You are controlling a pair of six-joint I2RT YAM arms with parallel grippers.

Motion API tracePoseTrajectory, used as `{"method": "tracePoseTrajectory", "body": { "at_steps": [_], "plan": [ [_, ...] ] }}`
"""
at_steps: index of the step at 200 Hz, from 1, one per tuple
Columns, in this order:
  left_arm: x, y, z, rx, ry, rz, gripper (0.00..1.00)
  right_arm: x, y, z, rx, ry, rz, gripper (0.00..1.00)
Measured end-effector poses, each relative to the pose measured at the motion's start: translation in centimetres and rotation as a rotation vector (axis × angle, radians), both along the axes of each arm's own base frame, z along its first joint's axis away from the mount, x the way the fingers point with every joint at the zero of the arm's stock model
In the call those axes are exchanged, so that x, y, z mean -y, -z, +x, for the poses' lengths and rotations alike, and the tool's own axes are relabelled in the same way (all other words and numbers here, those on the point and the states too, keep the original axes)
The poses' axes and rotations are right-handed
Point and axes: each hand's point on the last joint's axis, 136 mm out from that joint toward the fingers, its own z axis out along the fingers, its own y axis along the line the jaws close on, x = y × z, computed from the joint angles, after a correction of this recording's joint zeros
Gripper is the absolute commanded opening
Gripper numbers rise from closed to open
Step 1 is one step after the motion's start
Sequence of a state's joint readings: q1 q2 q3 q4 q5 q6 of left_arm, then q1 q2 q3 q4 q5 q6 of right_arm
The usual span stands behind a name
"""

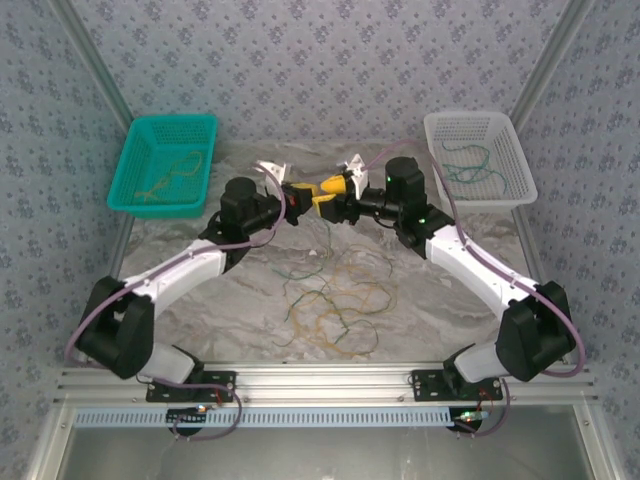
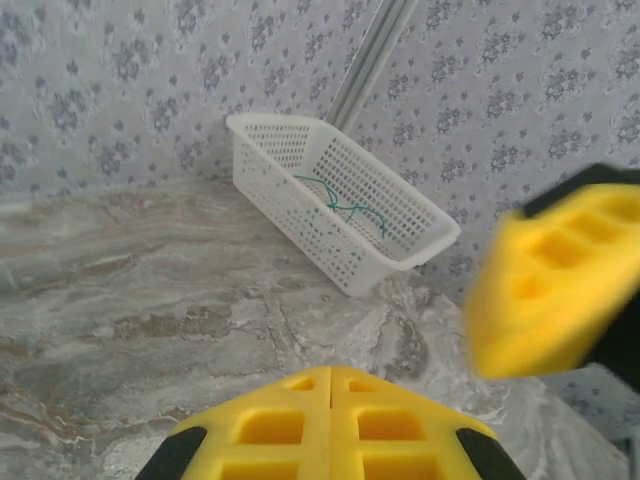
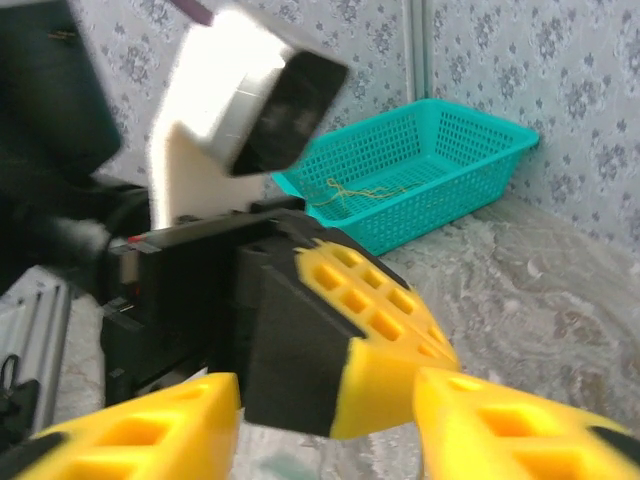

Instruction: Untangle the cables

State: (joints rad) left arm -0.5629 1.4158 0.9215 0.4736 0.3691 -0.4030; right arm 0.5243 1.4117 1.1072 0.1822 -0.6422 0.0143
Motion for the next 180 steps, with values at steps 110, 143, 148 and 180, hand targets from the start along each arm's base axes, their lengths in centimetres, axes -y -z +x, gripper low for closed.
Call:
{"method": "tracePoseTrajectory", "body": {
  "at_steps": [110, 143, 148, 180],
  "plan": [
    [-1.6, 0.1, -0.2, 0.002, -0.150, 0.092, 0.00, -0.6, 5.1, -6.4, 0.207, -0.031, -0.139, 0.76],
    [-1.6, 0.2, -0.3, -0.002, -0.147, 0.095, 0.00, -1.5, 8.1, -7.4, 0.361, 0.007, -0.271, 0.78],
    [-1.6, 0.3, -0.3, -0.004, -0.146, 0.096, 0.00, -1.4, 8.3, -7.2, 0.382, 0.019, -0.288, 0.78],
    [-1.4, 0.5, -0.5, -0.012, -0.136, 0.102, 0.00, -0.6, 7.5, -4.8, 0.524, 0.141, -0.353, 0.79]
  ]
}}
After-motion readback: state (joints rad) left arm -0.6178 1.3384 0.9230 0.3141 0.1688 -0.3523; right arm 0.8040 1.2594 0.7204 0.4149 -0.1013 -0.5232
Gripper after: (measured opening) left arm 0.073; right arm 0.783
